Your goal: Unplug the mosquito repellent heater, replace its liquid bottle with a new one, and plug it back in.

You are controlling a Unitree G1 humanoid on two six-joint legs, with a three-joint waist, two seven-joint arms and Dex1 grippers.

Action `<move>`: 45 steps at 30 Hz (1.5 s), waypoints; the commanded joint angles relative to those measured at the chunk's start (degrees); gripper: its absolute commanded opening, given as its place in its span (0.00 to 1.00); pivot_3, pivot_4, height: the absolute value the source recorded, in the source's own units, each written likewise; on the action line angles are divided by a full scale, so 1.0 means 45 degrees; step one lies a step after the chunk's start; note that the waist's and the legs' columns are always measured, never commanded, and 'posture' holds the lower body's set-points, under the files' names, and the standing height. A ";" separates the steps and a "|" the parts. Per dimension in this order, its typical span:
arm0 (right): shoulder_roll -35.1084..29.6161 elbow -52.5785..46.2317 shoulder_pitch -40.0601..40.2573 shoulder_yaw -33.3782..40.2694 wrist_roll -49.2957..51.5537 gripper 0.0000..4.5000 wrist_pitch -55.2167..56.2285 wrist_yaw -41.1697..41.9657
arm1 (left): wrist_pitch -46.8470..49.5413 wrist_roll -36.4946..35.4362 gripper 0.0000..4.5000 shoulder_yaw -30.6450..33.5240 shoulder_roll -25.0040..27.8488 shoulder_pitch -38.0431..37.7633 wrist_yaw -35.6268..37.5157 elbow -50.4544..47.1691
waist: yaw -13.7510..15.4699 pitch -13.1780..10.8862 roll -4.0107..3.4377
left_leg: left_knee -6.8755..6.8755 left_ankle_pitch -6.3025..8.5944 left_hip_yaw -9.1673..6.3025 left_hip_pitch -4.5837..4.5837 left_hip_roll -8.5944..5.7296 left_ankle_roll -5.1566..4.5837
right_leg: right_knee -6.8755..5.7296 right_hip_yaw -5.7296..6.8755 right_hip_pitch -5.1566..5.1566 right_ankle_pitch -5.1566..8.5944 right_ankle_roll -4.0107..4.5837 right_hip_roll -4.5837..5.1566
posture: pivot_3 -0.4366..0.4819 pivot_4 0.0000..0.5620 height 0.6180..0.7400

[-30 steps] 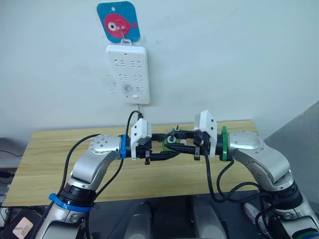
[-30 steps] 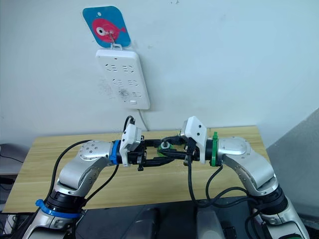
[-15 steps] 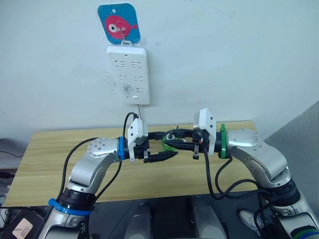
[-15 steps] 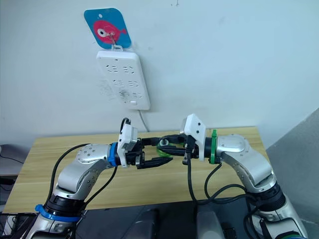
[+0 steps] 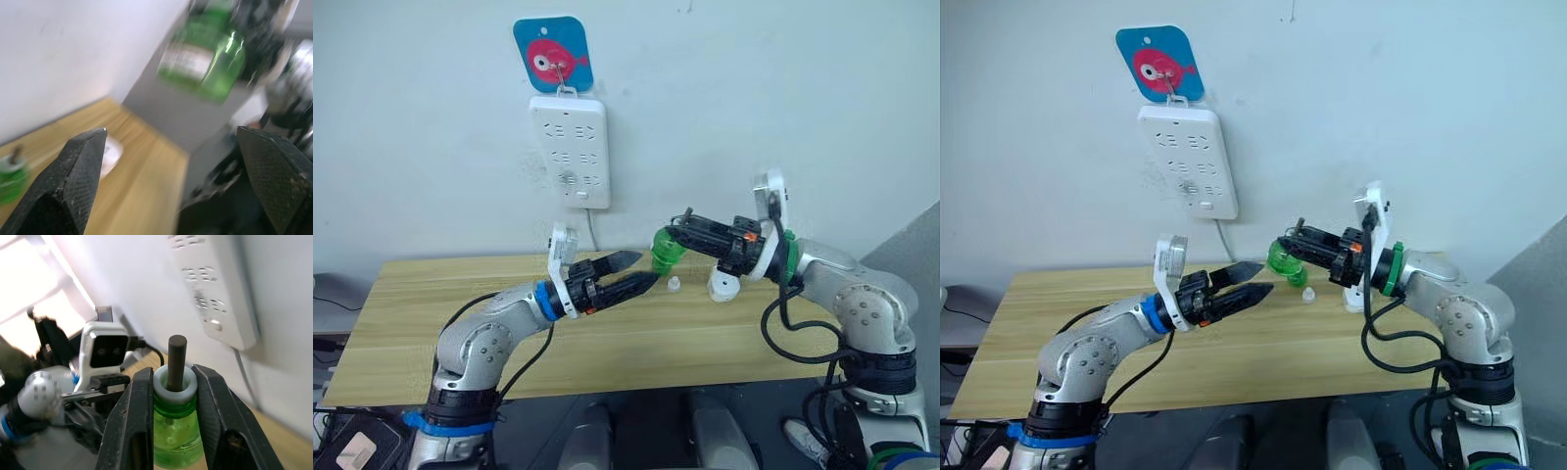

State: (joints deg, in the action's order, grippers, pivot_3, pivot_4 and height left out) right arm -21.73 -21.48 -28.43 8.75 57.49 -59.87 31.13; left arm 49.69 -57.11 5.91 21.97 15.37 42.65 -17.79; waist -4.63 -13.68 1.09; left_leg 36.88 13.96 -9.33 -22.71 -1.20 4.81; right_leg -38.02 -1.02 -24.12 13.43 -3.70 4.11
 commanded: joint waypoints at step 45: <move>-0.0034 0.0494 0.0009 -0.0628 0.9851 0.18 0.1417 -0.8254 | -0.0701 -0.7865 0.54 -0.0249 -0.2924 -0.0289 -0.7735 -0.0685 | 0.0011 0.0365 -0.0025 | 0.0002 0.0006 0.0017 0.0005 -0.0008 -0.0012 | 0.0010 -0.0015 0.0011 0.0002 0.0002 -0.0005 | 0.39 0.27 1.00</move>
State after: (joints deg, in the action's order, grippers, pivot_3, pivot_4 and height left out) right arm -21.39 -16.39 -28.27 6.55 100.42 -53.96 -6.53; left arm 46.72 -91.90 5.27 8.79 13.49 7.00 -19.86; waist -4.58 -12.04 0.98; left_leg 36.89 13.99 -9.26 -22.69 -1.24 4.75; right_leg -37.98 -1.08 -24.08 13.43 -3.69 4.09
